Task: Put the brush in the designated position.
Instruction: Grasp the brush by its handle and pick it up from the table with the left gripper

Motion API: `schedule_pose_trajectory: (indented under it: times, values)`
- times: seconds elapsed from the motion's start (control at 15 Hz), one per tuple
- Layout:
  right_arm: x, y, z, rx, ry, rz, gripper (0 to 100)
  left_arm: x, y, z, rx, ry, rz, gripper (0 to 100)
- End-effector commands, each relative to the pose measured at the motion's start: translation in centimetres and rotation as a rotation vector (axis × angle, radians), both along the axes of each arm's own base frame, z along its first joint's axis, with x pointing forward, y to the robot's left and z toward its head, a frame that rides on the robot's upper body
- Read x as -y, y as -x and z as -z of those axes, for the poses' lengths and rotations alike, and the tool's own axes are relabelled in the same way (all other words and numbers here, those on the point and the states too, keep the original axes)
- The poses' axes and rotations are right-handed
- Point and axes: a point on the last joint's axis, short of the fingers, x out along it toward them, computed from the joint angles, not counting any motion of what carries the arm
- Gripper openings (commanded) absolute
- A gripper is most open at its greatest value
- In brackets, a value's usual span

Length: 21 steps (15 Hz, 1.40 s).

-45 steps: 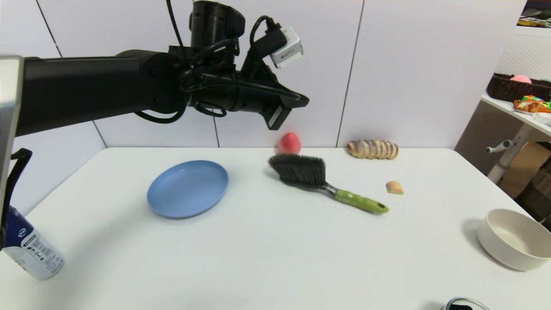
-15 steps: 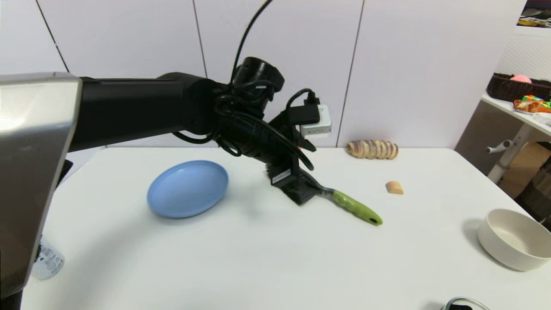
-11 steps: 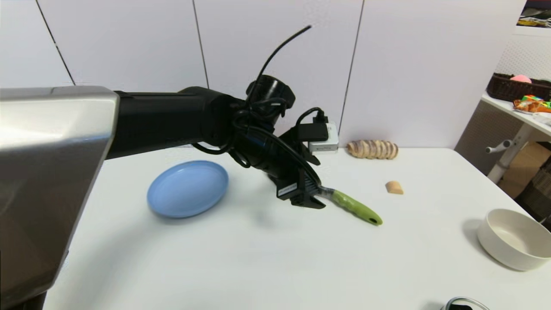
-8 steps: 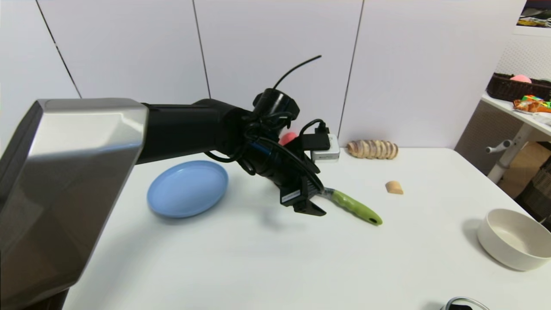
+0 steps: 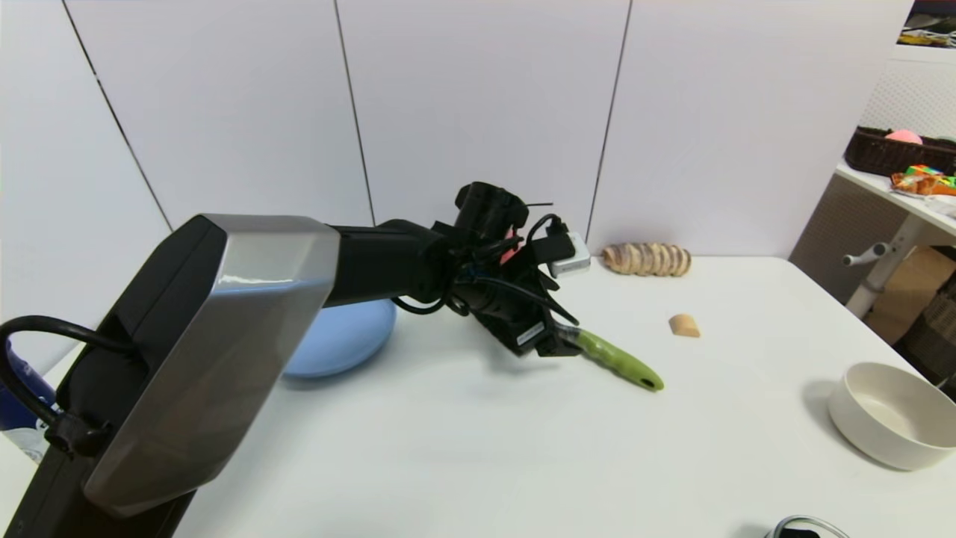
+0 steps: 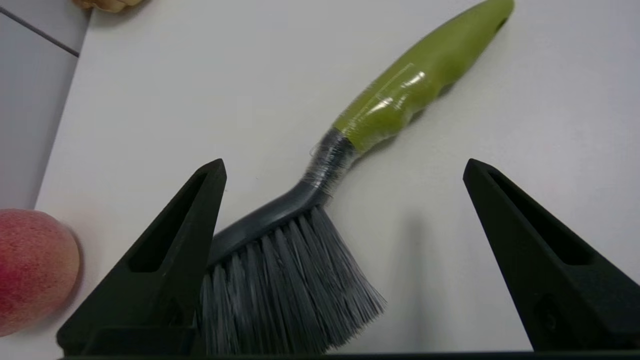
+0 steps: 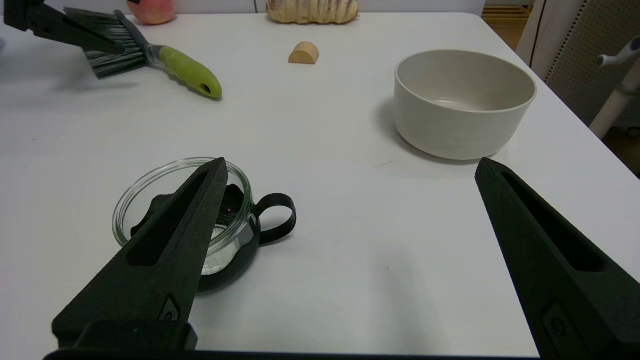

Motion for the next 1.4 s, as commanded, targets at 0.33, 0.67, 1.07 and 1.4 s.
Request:
schedule_pose_trajectory:
  times: [0.33,0.67,1.07,1.4]
  values:
    - [0.0,0.0,0.0,-0.003,0.0,0.0,100,0.5,-0.9,2.6,-0.037,-0.017,-0.016,100]
    - [0.0,0.0,0.0,-0.003,0.0,0.0,100,0.0,-1.6,3.1,-0.036,-0.016,-0.032,100]
    - [0.0,0.0,0.0,-0.003,0.0,0.0,100,0.1,-1.6,3.7,-0.06,-0.027,-0.038,0]
    - [0.0,0.0,0.0,-0.003,0.0,0.0,100,-0.4,-0.8,4.5,-0.151,-0.108,-0.029,0]
